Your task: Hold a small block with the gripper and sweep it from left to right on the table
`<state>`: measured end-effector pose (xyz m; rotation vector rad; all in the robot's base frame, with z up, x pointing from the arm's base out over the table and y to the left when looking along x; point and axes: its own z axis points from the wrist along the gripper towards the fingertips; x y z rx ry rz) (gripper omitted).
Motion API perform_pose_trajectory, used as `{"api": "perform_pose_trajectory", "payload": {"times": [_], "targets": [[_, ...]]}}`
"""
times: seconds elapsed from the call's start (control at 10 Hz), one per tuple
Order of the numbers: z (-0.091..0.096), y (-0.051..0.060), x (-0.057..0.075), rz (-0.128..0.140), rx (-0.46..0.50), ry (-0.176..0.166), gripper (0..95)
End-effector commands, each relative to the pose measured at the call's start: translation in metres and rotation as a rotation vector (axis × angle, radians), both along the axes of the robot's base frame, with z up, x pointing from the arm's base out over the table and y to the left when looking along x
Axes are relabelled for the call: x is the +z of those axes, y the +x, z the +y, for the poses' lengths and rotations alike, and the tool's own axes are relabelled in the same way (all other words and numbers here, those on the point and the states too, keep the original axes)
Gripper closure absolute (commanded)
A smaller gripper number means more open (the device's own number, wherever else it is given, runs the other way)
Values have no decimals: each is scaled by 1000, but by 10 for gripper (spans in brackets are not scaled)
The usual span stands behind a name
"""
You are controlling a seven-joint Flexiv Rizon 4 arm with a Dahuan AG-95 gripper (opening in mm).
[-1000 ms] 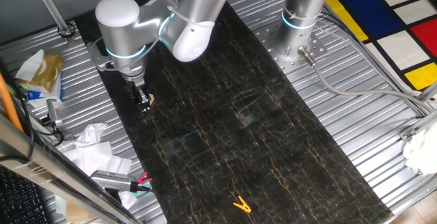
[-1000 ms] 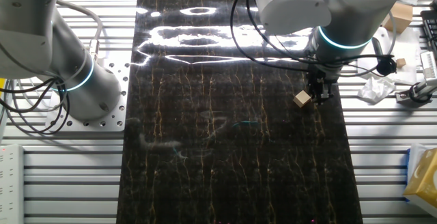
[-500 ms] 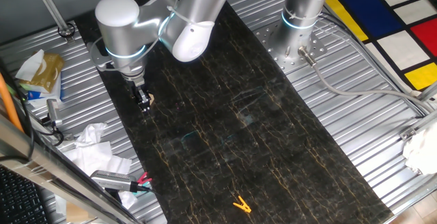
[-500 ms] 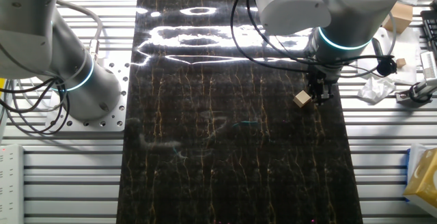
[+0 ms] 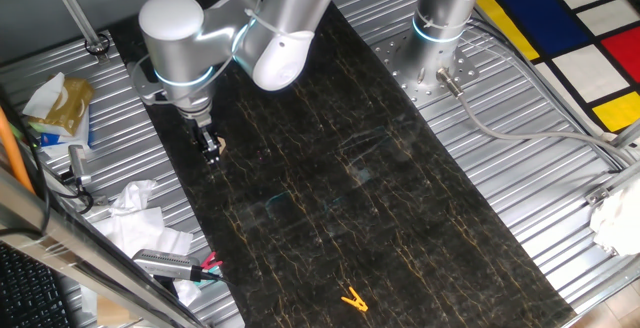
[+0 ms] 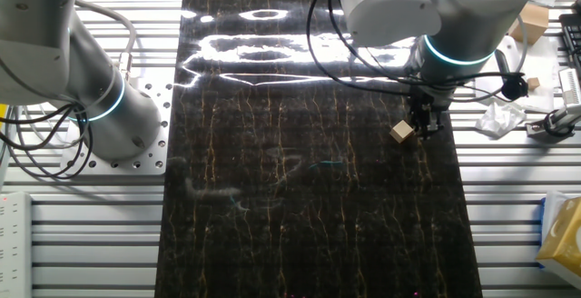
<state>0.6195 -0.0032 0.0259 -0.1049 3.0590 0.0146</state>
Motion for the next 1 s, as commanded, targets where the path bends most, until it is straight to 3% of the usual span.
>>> {"api": "perform_pose_trajectory", "payload": {"times": [0.1,0.2,0.6,1.0], "targets": [[0,0,0,-1,6,0,570],[0,0,0,-3,8,0,380],[0,-1,1,6,-18,1,380],[-2,-6,4,-8,-50,45,380]]}}
